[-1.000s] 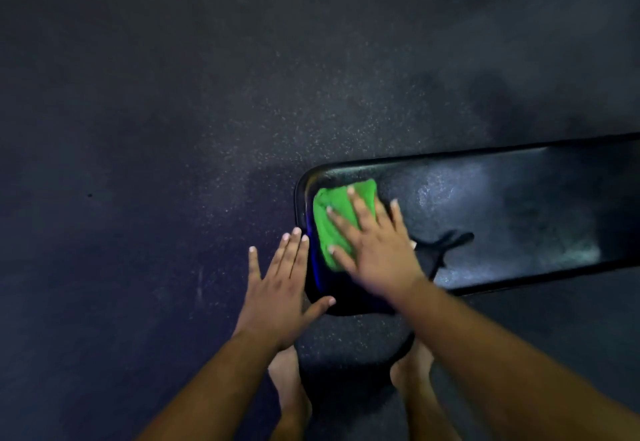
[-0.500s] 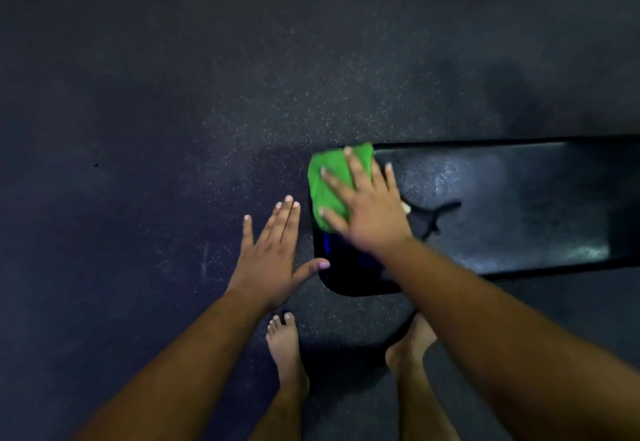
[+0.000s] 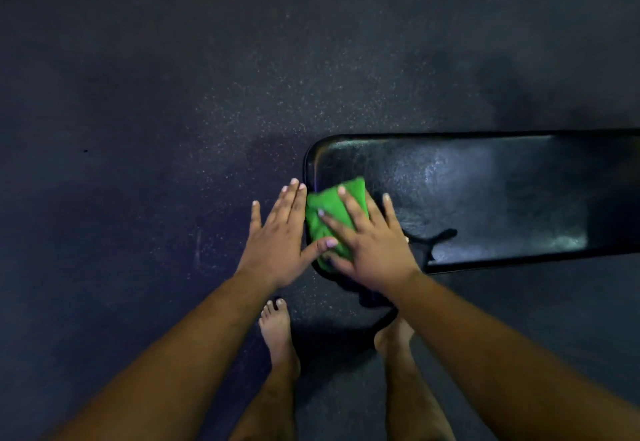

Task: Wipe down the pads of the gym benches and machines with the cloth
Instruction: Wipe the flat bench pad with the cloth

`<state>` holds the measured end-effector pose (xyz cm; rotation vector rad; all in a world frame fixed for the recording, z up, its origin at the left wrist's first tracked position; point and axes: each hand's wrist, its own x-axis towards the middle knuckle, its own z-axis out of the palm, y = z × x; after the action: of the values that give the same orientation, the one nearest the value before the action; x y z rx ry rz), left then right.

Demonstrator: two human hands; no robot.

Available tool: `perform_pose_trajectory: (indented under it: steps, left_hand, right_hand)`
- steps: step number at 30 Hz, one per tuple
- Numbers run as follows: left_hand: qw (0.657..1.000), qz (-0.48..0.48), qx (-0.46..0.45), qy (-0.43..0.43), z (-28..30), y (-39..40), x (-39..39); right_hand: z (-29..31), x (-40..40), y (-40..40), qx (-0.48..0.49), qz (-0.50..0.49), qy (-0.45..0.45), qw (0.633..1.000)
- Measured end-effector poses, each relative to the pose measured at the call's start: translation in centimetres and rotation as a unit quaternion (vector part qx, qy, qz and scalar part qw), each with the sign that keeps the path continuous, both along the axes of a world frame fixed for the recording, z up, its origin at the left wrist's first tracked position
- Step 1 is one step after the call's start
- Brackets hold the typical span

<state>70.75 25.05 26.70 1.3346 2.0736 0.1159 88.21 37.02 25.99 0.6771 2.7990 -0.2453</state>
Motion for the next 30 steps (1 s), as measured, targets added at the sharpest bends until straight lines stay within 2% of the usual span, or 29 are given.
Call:
perform_pose_trajectory:
  steps: [3, 5, 7, 10, 13, 15, 18, 22, 23, 25, 27, 28, 30]
  left_hand:
    - [1.0, 0.016, 0.004, 0.003, -0.2, 0.3, 0.1]
    - [0.999, -0.01, -0.009, 0.033, -0.4, 0.5, 0.4]
    - [0.997, -0.041, -0.027, 0.052, -0.6, 0.6, 0.7]
    - [0.996, -0.06, -0.032, 0.051, -0.7, 0.2, 1.6]
    - [0.997, -0.056, -0.035, 0.039, -0.2, -0.9, 2.0]
    - [0.998, -0.046, -0.034, 0.037, 0.0, -1.2, 1.7]
    - [1.0, -0.009, -0.03, 0.004, -0.4, -0.9, 1.7]
    - [0.999, -0.01, -0.031, 0.02, -0.7, 0.2, 1.8]
    - [0.999, -0.011, -0.031, 0.022, -0.7, 0.4, 1.9]
    - [0.999, -0.006, -0.033, 0.018, -0.5, 0.5, 2.0]
    - [0.999, -0.002, -0.03, 0.016, -0.3, 0.5, 2.1]
    - [0.999, 0.002, -0.028, 0.015, -0.2, 0.5, 2.1]
    - [1.0, 0.013, -0.028, 0.004, 0.0, 0.6, 2.5]
  right_hand:
    - [-0.3, -6.5, 4.2, -0.004, -0.086, 0.012, 0.996]
    - [-0.6, -8.9, 6.1, -0.006, -0.113, 0.008, 0.994]
    - [-0.6, -8.5, 6.0, -0.01, -0.115, 0.015, 0.993]
    - [-0.6, -3.1, 3.0, -0.019, -0.146, 0.026, 0.989]
    - [0.5, 2.5, -2.6, -0.028, -0.135, -0.004, 0.991]
    - [0.8, 2.6, -3.7, -0.031, -0.123, -0.008, 0.992]
    - [0.0, -1.7, -0.5, -0.026, -0.096, -0.01, 0.995]
    - [-0.6, -6.5, 6.6, 0.009, -0.054, -0.002, 0.998]
    - [-0.8, -6.5, 8.9, 0.014, -0.08, -0.011, 0.997]
    - [-0.8, -5.4, 12.7, 0.001, -0.201, -0.012, 0.979]
    - [-0.6, -4.9, 12.6, -0.009, -0.298, -0.002, 0.954]
    - [-0.5, -5.5, 10.9, 0.005, -0.293, -0.004, 0.956]
    - [-0.2, -6.9, 6.0, 0.025, -0.199, 0.003, 0.98]
